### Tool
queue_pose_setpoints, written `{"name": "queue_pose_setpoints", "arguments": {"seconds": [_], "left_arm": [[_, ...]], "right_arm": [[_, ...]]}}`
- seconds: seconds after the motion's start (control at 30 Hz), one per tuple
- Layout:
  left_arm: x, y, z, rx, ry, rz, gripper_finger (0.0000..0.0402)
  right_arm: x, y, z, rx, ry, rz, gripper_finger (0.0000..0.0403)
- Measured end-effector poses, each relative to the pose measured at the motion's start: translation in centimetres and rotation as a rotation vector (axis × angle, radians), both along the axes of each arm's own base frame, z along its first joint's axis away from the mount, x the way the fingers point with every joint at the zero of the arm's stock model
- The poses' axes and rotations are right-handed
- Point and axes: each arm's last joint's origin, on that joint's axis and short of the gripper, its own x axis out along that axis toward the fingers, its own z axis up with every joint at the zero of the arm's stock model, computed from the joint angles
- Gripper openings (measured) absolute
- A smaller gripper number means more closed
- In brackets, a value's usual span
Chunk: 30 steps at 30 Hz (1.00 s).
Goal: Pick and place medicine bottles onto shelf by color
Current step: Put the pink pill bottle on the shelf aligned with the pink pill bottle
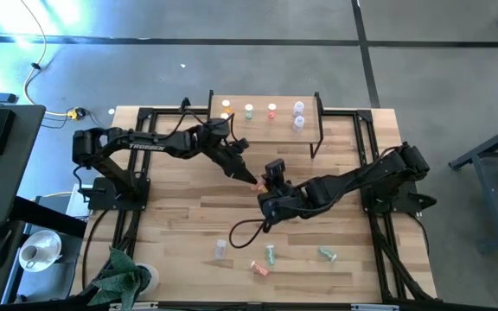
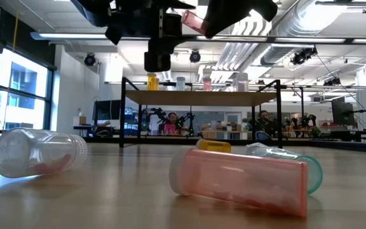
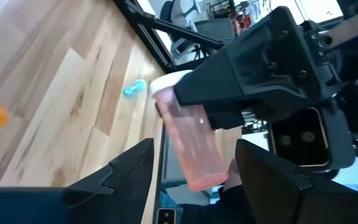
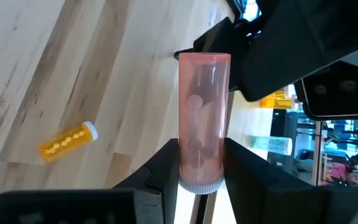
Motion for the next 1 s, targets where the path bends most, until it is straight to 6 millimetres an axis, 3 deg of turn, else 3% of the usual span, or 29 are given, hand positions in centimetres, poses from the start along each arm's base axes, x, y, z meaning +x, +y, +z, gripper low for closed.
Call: {"name": "queue_pose_setpoints", "arguments": {"seconds": [0.4, 1.0], "left_arm": [[0.15, 0.05, -0.27, -0.01, 0.006, -0.007, 0.0208], [0.33, 0.12, -0.41, -0.007, -0.017, -0.041, 0.0105]], "right_arm": [[0.5, 0.11, 0.38, -0.044, -0.022, 0.041, 0.0097], [0.78, -0.72, 0.41, -0.062, -0.006, 0.04, 0.0097]]}}
